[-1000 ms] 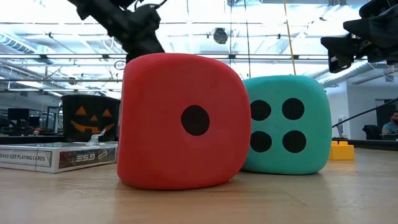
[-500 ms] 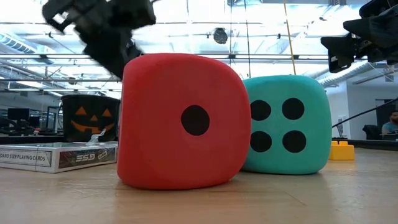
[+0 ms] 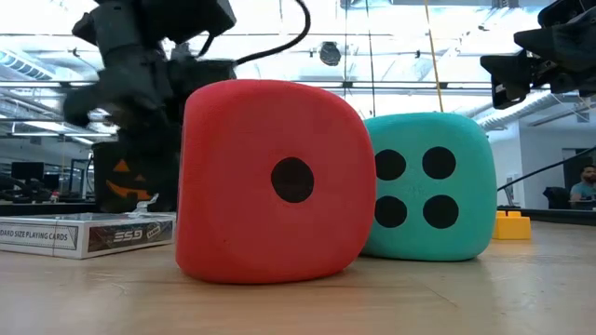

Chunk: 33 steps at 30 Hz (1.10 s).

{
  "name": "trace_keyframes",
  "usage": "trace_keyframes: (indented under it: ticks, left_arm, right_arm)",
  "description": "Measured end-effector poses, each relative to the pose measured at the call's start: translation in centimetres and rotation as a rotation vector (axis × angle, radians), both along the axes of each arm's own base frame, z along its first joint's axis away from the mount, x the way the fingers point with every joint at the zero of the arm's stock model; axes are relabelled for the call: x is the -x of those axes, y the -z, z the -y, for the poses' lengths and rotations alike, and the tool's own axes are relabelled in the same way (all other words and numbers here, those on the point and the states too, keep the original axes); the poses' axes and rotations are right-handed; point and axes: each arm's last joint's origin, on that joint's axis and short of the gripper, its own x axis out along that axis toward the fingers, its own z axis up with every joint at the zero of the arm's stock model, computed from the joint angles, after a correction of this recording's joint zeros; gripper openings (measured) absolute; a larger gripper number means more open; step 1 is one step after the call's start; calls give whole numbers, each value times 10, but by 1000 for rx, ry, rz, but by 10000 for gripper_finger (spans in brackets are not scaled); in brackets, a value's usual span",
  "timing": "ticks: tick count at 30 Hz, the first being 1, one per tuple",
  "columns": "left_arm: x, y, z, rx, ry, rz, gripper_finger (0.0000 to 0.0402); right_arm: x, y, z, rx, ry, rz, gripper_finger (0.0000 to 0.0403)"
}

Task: Pick & Place Toys
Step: Put the playing card box into the black bin

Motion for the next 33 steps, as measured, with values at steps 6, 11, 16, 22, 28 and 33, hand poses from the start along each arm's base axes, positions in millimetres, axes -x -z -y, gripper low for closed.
trace_keyframes:
  ticks: [6, 11, 16, 22, 28, 33]
  left_arm:
    - [12, -7, -23, -106, -212, -75, 4]
    - [8, -14, -25, -70, -221, 4, 42]
    - [4, -23, -24, -12, -194, -4, 143]
    - [2, -26, -31, -32, -174, -2, 316]
    - [6, -25, -35, -63, -114, -52, 377]
    - [4, -25, -42, -73, -95, -49, 320]
  right_arm:
    - [0, 0, 0, 0, 0, 0, 188]
    - [0, 0, 0, 0, 0, 0, 187]
    - [0, 0, 0, 0, 0, 0, 187]
    - [0, 0, 0, 0, 0, 0, 187]
    - [0, 0, 0, 0, 0, 0, 187]
    - [0, 0, 0, 0, 0, 0, 188]
